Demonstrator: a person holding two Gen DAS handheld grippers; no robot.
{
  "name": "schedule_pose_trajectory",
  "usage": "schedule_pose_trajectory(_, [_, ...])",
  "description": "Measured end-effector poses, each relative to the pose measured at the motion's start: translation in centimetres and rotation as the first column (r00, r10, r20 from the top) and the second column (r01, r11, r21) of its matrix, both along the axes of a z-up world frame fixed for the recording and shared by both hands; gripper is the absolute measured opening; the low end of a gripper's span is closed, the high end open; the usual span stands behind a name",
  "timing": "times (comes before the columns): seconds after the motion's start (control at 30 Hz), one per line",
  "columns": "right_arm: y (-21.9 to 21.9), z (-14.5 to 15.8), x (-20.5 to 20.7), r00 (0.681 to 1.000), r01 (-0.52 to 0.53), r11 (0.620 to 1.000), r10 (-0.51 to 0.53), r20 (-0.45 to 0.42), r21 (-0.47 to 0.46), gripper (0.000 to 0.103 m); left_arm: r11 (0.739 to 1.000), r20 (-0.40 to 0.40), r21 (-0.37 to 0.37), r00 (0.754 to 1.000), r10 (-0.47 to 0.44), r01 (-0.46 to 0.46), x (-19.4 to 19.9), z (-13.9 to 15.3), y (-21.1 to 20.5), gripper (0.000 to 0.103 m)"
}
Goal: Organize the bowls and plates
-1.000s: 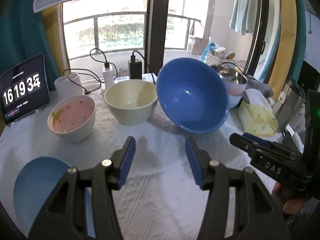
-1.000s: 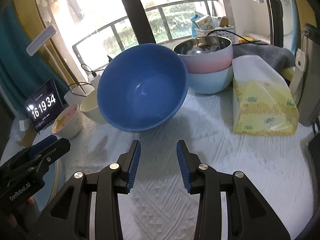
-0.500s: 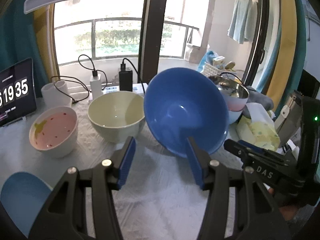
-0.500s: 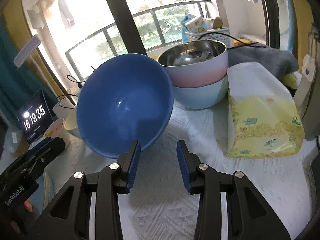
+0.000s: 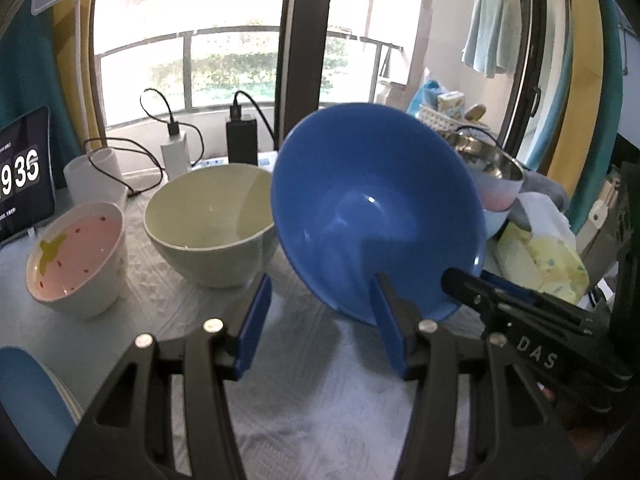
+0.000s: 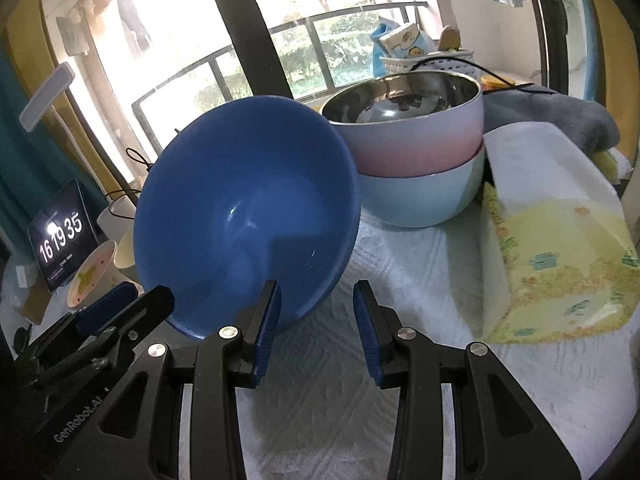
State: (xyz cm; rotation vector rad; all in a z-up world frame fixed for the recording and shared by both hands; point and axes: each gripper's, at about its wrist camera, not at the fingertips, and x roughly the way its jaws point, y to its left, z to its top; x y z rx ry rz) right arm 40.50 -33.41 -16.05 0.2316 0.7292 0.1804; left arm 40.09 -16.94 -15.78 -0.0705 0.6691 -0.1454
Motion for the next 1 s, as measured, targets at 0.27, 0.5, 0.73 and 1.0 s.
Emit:
schedule_pose_trajectory(0.27, [0.4,-0.3,0.0,1.000,-0.024,1.000,0.024,0.002,-0.013,0.027,1.000,0.000,0.014,1.000,-0.023,0.023,0.2,-0.6,-0.6,0.029])
schedule_pose_trajectory(0.5, [0.6,0.2,-0.7,0.999,-0.027,0.999,0.028,0.027,-0.028,0.024,1.000,0.001,0.016,1.000,-0.025,0.025,-0.3,-0.3,-0.9,0.028])
schedule_pose_trajectory(0.73, [0.6,0.8,-1.7,0.999,-0.022,0.999,0.023,0.037,-0.029,0.024,1.000,0.010,0.010,1.000,-0.029,0.029,-1.1,0.3,-0.6,0.028])
schedule_pose_trajectory(1.0, [0.5,1.7,-2.7,0.999,-0.018,1.000,0.018,0.036,-0.014,0.024,0.999,0.016,-0.003,0.999,-0.033,0.033,-2.3,1.1,0.0,0.028])
